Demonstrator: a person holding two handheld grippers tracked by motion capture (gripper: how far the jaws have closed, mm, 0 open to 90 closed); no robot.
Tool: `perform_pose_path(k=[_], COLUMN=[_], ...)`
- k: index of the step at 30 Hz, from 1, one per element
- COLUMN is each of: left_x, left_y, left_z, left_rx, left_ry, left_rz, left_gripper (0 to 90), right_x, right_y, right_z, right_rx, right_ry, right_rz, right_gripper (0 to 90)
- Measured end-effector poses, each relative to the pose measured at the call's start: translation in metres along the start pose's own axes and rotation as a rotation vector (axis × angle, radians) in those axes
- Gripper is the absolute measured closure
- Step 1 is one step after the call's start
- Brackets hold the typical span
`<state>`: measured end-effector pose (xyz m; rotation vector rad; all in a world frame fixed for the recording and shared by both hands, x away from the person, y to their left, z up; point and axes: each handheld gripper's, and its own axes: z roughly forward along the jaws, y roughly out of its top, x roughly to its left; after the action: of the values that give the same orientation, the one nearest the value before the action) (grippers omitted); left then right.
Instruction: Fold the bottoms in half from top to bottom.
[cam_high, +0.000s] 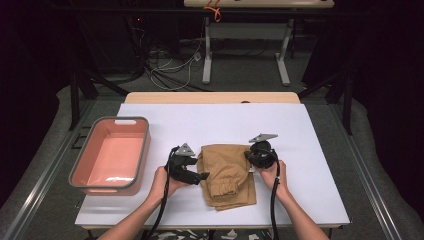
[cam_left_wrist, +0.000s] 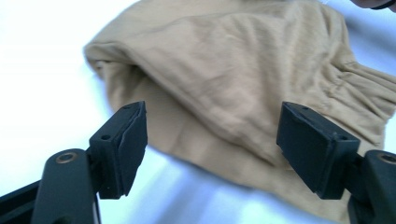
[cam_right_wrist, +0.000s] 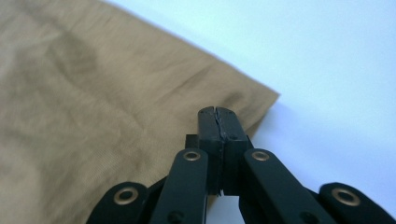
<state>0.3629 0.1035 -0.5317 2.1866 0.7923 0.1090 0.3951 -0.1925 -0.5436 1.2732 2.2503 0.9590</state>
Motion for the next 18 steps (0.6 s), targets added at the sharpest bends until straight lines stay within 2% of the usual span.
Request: perform_pose_path(k=[1, 3, 6, 8, 10, 13, 14, 15, 16, 18], left_x=[0.001, 0.005, 0.008, 0.009, 0.012, 0.014, 0.014, 0.015, 0.015, 0.014], left_y=[0.000, -0.001, -0.002, -0.003, -0.004, -0.004, -0.004, -0.004, -0.004, -0.004], left_z=[-0.001, -0.002, -0.002, -0.001, -0.002, -0.003, -0.003, -0.003, -0.003, -0.002], left_rx=[0.000, 0.000, -0.001, -0.004, -0.004, -0.011, -0.019, -0.021, -0.018, -0.020], left_ry=[0.003, 0.016, 0.024, 0.032, 0.038, 0.045, 0.050, 0.052, 0.056, 0.064], left_rz=[-0.010, -0.002, -0.012, -0.030, -0.028, -0.033, -0.035, -0.037, -0.035, -0.039], left_gripper=[24.4, 23.6, 22.9, 20.9, 19.1, 16.2, 15.7, 15.3, 15.3, 13.5], right_x=[-0.001, -0.002, -0.002, -0.001, 0.000, 0.000, -0.001, -0.002, -0.002, -0.003], right_y=[0.001, 0.002, 0.001, 0.000, 0.000, 0.001, 0.000, 0.000, 0.000, -0.003], right_z=[0.000, 0.001, 0.007, 0.009, 0.008, -0.002, -0.008, -0.011, -0.011, -0.016], right_rx=[-0.019, -0.015, -0.020, -0.018, -0.023, -0.036, -0.028, -0.031, -0.031, -0.013], right_ry=[-0.002, -0.009, -0.023, -0.020, -0.011, 0.026, 0.039, 0.045, 0.045, 0.065], right_rz=[0.005, 0.001, -0.021, -0.018, -0.025, -0.009, -0.005, -0.002, -0.002, 0.012], right_gripper=[90.0, 90.0, 90.0, 90.0, 87.6, 69.7, 56.3, 51.2, 51.2, 41.5])
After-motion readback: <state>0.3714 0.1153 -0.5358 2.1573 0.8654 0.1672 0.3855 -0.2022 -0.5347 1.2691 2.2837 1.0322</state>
